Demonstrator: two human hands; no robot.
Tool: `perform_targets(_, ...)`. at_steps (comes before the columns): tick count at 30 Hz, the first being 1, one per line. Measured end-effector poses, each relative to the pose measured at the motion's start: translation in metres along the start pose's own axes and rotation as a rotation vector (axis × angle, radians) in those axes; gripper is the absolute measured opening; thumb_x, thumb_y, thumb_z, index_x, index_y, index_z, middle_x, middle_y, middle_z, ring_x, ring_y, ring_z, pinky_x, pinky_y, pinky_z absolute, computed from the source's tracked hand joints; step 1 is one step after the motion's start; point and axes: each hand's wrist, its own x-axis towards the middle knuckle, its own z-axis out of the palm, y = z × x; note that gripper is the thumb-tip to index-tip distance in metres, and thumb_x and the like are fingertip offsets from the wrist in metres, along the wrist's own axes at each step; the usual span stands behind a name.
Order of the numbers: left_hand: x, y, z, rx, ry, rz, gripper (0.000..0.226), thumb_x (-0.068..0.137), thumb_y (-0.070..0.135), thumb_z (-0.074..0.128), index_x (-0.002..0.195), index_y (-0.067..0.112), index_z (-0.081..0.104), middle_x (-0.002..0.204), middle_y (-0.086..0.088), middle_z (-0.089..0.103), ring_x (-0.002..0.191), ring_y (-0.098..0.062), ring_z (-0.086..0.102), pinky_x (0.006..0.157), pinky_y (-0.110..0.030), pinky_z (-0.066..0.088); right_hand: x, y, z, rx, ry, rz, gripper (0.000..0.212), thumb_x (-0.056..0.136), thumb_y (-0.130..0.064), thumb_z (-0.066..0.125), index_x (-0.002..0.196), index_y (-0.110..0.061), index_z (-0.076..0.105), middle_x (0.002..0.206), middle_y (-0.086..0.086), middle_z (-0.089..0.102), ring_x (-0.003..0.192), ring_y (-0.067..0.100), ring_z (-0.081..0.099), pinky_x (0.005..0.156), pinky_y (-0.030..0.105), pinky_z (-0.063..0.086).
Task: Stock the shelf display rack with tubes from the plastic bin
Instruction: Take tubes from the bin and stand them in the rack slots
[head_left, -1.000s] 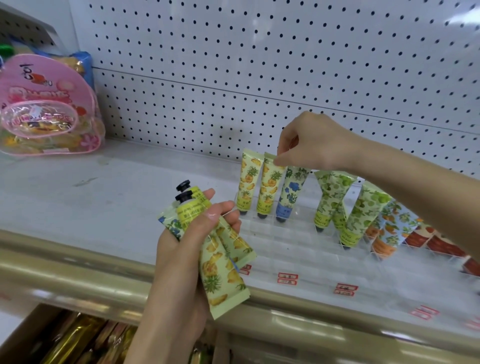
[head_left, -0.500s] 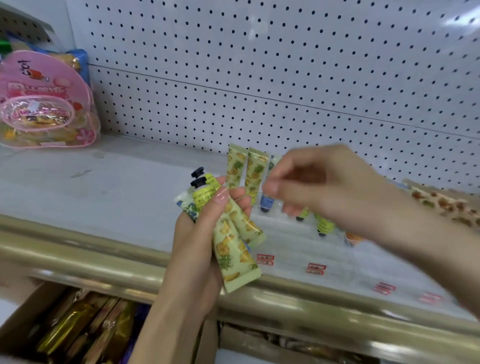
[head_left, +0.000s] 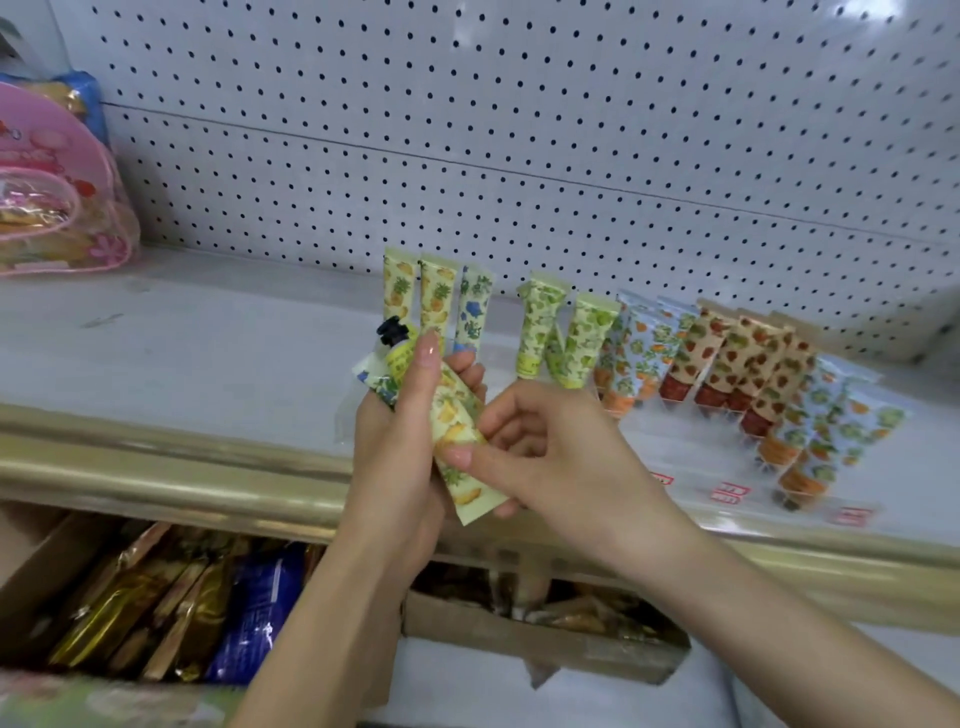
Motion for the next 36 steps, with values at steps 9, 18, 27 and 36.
perform_targets(9, 0.005, 0.009, -0.014, 0.019, 0.051, -0.093, 0.061, 0.065, 0.062, 0.048, 0.108, 0.021, 0.065, 0.09, 0.002, 0.075, 0.082, -0.011, 0.072, 0.064, -0.028, 0.058, 0.015, -0.014, -0.015, 0.115, 0.172, -0.008, 0.015, 0.088, -0.017, 0.062, 0.098, -0.009, 0.055, 0.096, 0.007, 0.066, 0.065, 0.014, 0.069, 0.047, 0.032, 0.055)
perform_targets(18, 0.014, 0.028, -0.04, -0.126, 0.132, -0.034, 0.037, 0.08, 0.043, 0.054, 0.1, 0.013, 0.063, 0.069, 0.0, 0.068, 0.063, -0.01, 0.067, 0.058, -0.023, 0.057, 0.059, -0.042, -0.041, 0.112, 0.35, -0.185, 0.013, 0.084, -0.015, 0.069, 0.097, -0.013, 0.065, 0.074, 0.0, 0.07, 0.06, 0.009, 0.065, 0.051, 0.02, 0.047)
perform_targets(27, 0.022, 0.052, -0.078, -0.158, 0.227, 0.019, 0.04, 0.092, 0.054, 0.045, 0.101, 0.022, 0.066, 0.065, 0.006, 0.061, 0.055, -0.008, 0.06, 0.054, -0.024, 0.054, 0.116, -0.07, -0.027, -0.228, 0.246, -0.271, 0.016, 0.074, -0.015, 0.08, 0.078, -0.005, 0.068, 0.067, 0.006, 0.072, 0.059, 0.014, 0.069, 0.062, 0.031, 0.059)
perform_targets(36, 0.024, 0.049, -0.081, -0.2, 0.204, -0.01, 0.042, 0.092, 0.053, 0.046, 0.105, 0.017, 0.063, 0.063, 0.005, 0.051, 0.047, -0.008, 0.045, 0.043, -0.02, 0.045, 0.129, -0.04, 0.003, -0.461, 0.195, -0.267, 0.007, 0.083, -0.014, 0.071, 0.08, -0.01, 0.066, 0.066, 0.003, 0.07, 0.058, 0.01, 0.068, 0.068, 0.033, 0.058)
